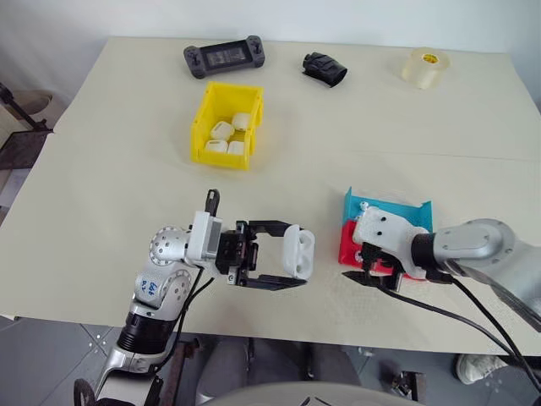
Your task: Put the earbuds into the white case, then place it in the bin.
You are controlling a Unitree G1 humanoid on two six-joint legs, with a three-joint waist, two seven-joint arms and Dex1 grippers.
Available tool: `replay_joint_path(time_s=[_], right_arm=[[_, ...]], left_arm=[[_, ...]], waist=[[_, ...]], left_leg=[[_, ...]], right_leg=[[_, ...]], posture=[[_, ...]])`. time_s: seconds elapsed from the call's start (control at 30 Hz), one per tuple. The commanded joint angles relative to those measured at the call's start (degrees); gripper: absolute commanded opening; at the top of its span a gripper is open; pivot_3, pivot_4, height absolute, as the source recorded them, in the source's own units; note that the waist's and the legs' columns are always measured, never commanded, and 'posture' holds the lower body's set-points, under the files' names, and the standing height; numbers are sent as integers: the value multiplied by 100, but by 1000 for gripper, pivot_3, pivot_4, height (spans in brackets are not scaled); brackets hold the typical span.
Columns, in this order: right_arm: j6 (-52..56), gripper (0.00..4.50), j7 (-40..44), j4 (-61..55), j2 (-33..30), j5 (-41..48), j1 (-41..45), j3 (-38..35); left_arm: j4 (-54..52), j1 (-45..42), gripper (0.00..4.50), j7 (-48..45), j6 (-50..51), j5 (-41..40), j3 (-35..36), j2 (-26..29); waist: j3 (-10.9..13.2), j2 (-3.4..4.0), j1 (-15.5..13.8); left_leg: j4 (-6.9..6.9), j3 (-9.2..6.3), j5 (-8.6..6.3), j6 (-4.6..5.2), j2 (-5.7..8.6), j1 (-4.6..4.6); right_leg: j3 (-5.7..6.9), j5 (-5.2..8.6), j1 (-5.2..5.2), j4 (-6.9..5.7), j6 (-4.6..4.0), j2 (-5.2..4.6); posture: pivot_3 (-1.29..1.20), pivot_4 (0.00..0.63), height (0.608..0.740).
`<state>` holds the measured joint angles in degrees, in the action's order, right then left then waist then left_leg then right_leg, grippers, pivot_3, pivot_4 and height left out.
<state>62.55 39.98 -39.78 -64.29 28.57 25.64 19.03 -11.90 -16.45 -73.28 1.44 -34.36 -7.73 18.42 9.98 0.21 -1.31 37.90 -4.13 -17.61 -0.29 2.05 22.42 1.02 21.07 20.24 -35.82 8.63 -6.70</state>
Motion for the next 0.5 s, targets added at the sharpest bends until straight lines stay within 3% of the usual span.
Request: replay_joint_path(time_s=[0.03,0.27,0.5], right_arm=[[85,4500,148,-8,18,-198,157,142],[45,4500,468,-166,-348,-337,-109,52],[-46,4500,611,-74,-316,-513,-137,93]], left_arm=[[-246,-91,2781,17,36,-161,47,28],[-173,-195,2781,72,59,-134,81,43],[-172,-212,2781,74,60,-106,21,11]], waist=[[0,0,-5],[0,0,1],[0,0,5]], left_leg=[[0,0,0,0,3,5],[1,4,0,0,3,13],[0,5,0,0,-1,12]], right_leg=[[0,0,8,-5,0,-2],[0,0,17,-9,0,-2],[-1,0,19,-10,0,2]], posture=[[0,150,740],[0,150,740],[0,150,740]])
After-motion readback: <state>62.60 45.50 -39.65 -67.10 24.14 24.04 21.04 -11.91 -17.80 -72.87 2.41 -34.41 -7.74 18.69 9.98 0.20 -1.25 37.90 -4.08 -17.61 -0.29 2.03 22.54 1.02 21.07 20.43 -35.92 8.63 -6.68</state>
